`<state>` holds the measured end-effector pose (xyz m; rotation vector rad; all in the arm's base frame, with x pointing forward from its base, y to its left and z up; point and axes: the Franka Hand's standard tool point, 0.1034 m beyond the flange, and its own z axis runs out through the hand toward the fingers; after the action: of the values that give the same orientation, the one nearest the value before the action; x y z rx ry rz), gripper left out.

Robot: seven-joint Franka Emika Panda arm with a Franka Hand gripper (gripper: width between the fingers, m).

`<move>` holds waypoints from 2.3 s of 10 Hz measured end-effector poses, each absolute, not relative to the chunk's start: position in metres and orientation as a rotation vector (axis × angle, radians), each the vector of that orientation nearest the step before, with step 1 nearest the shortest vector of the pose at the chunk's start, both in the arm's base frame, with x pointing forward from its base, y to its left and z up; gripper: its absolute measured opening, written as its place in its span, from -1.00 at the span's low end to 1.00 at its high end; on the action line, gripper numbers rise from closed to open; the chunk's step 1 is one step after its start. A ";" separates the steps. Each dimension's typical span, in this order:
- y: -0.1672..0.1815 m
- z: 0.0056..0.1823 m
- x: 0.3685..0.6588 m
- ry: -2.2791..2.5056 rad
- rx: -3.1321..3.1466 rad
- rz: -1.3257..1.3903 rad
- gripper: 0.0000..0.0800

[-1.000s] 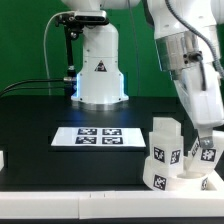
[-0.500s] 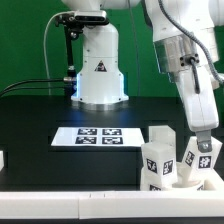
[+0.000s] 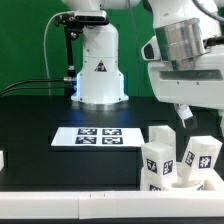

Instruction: Assemble stool

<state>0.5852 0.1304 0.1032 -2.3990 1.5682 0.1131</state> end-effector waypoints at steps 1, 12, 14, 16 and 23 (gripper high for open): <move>0.129 0.102 0.585 1.463 -2.463 0.096 0.62; 0.133 0.100 0.585 -0.223 -3.009 -0.065 0.62; 0.138 0.096 0.584 -0.751 -2.990 -0.078 0.62; 0.140 0.095 0.584 -1.029 -2.942 -0.079 0.62; 0.132 0.075 0.583 -2.193 -2.381 -0.004 0.62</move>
Offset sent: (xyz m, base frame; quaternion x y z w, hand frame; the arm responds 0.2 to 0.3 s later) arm -0.0097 -0.0018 0.0046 -0.1161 0.0782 -0.4099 0.9013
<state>0.5833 0.1317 0.0746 -2.3813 -2.1927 -0.0039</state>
